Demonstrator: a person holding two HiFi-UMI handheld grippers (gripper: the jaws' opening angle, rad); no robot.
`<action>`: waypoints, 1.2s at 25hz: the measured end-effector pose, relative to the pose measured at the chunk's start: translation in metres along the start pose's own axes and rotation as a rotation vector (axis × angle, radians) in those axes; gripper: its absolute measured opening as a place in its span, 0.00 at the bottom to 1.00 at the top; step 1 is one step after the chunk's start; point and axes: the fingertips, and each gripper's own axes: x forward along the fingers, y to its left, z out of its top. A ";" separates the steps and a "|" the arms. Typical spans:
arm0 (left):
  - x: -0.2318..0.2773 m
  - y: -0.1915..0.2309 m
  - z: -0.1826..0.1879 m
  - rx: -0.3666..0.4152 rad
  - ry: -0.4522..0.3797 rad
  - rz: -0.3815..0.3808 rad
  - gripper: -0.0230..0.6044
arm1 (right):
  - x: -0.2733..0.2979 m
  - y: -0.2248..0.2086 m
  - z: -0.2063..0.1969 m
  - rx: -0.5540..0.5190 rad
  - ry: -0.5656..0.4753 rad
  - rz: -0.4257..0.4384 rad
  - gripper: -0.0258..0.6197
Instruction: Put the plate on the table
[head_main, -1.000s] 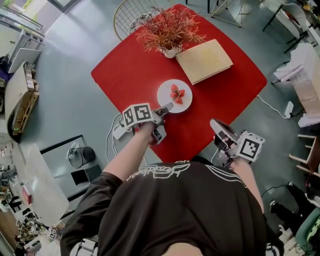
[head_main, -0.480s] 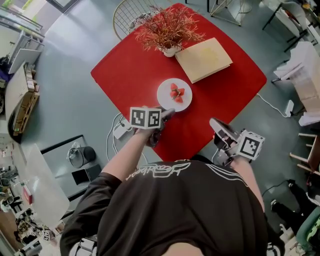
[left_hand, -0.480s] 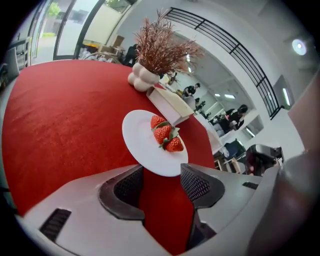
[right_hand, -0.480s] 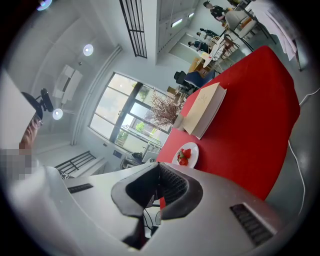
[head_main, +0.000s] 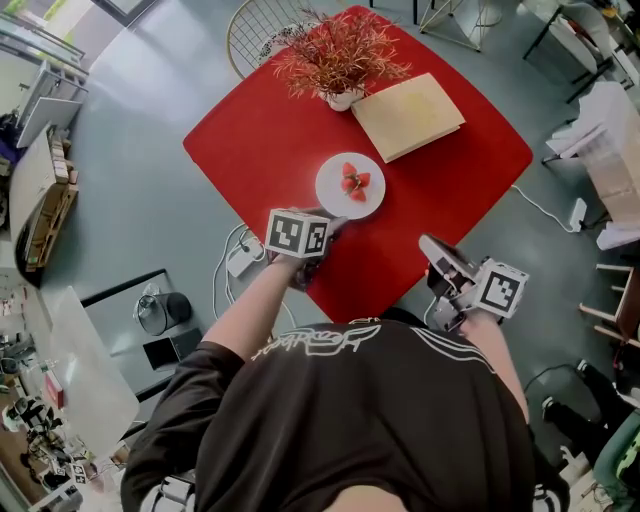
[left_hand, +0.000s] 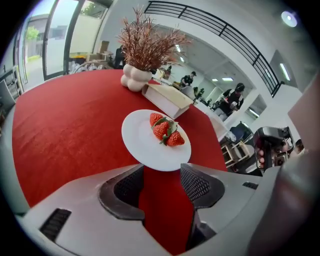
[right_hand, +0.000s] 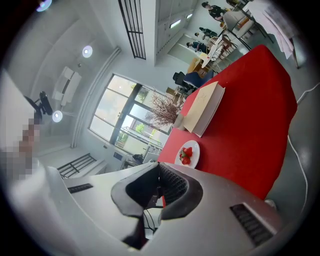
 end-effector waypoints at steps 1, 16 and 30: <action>-0.002 0.000 -0.001 -0.001 -0.001 0.002 0.39 | 0.000 0.004 0.001 0.006 -0.009 0.014 0.05; -0.107 -0.074 -0.001 -0.013 -0.214 -0.182 0.12 | 0.008 0.055 -0.039 -0.233 0.057 -0.040 0.05; -0.242 -0.151 -0.045 0.065 -0.447 -0.468 0.05 | 0.000 0.154 -0.110 -0.406 0.030 0.053 0.05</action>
